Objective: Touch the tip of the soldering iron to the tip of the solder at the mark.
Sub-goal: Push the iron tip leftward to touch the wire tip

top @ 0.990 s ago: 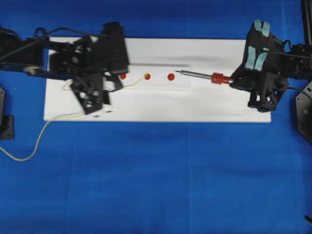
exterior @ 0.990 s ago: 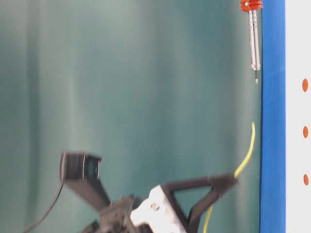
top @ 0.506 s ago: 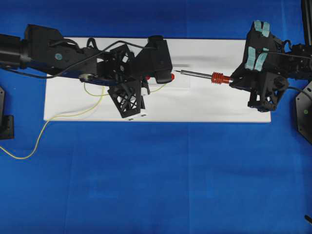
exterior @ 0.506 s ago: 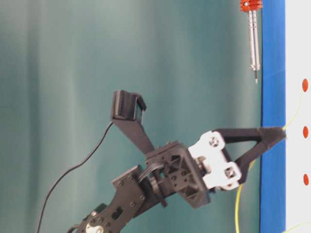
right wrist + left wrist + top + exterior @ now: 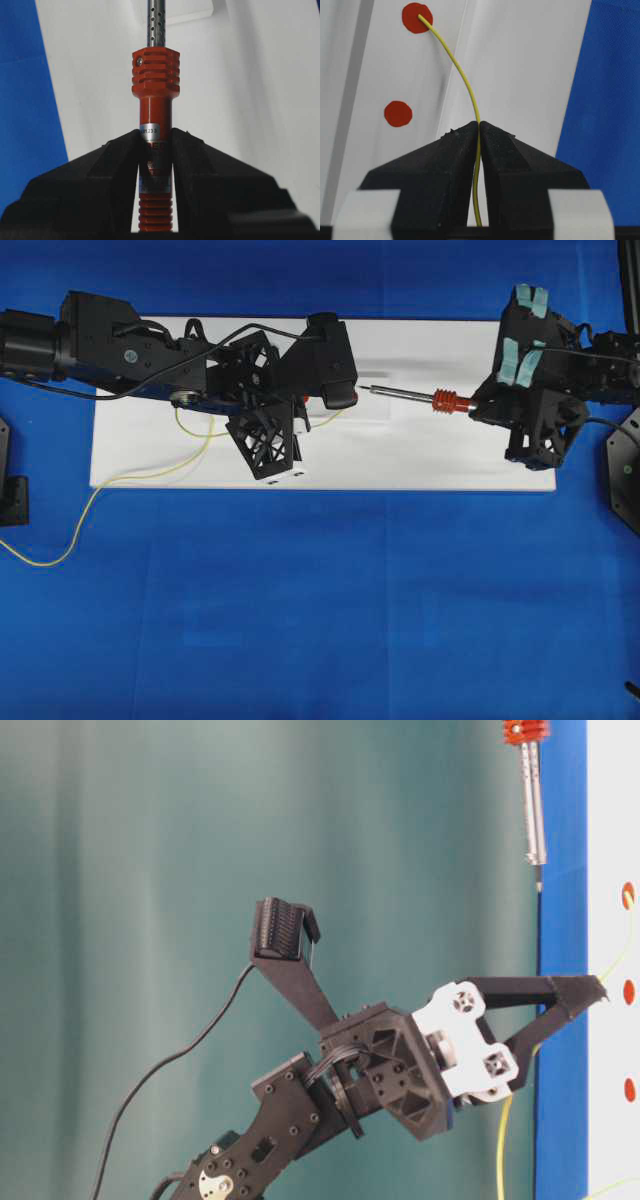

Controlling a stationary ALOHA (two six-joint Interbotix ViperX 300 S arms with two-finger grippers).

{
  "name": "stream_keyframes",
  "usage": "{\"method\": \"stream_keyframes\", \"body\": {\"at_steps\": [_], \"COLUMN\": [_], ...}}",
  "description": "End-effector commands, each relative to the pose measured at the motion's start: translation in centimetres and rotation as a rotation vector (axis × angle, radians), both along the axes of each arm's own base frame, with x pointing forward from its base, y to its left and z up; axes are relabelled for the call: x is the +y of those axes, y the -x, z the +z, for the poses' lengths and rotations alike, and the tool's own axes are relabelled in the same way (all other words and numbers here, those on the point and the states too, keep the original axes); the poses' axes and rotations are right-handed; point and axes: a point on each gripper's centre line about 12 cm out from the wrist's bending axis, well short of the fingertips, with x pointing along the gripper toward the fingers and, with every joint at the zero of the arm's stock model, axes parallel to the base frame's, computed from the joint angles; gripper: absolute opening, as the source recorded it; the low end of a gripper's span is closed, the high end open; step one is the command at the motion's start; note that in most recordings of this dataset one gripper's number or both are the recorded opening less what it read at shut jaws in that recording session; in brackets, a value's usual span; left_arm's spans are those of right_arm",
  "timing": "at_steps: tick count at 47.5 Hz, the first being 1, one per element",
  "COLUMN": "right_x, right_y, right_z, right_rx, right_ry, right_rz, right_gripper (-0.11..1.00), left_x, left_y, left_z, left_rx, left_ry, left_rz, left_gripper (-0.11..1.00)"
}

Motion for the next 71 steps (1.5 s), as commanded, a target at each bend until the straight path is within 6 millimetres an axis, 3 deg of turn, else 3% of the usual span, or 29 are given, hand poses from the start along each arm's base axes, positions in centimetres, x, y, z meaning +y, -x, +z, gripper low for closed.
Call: {"method": "stream_keyframes", "body": {"at_steps": [1,29,71], "right_x": [-0.2,-0.6,-1.0], "right_y": [-0.4,-2.4,-2.7], "right_z": [0.2,-2.1,-2.1], "right_rx": [-0.009,0.093,0.1], "right_ry": [0.004,-0.02,-0.017], "right_rz": [-0.002,-0.001,-0.01], "right_gripper": [0.07,0.07,0.07], "left_x": [0.1,0.0,0.0], "left_y": [-0.2,0.1,-0.1], "left_z": [1.3,1.1,1.2], "left_rx": [-0.033,-0.014,-0.018], "left_ry": [-0.006,0.0,-0.005], "left_rz": [0.0,0.004,-0.004], "left_gripper": [0.03,0.03,0.03]}}
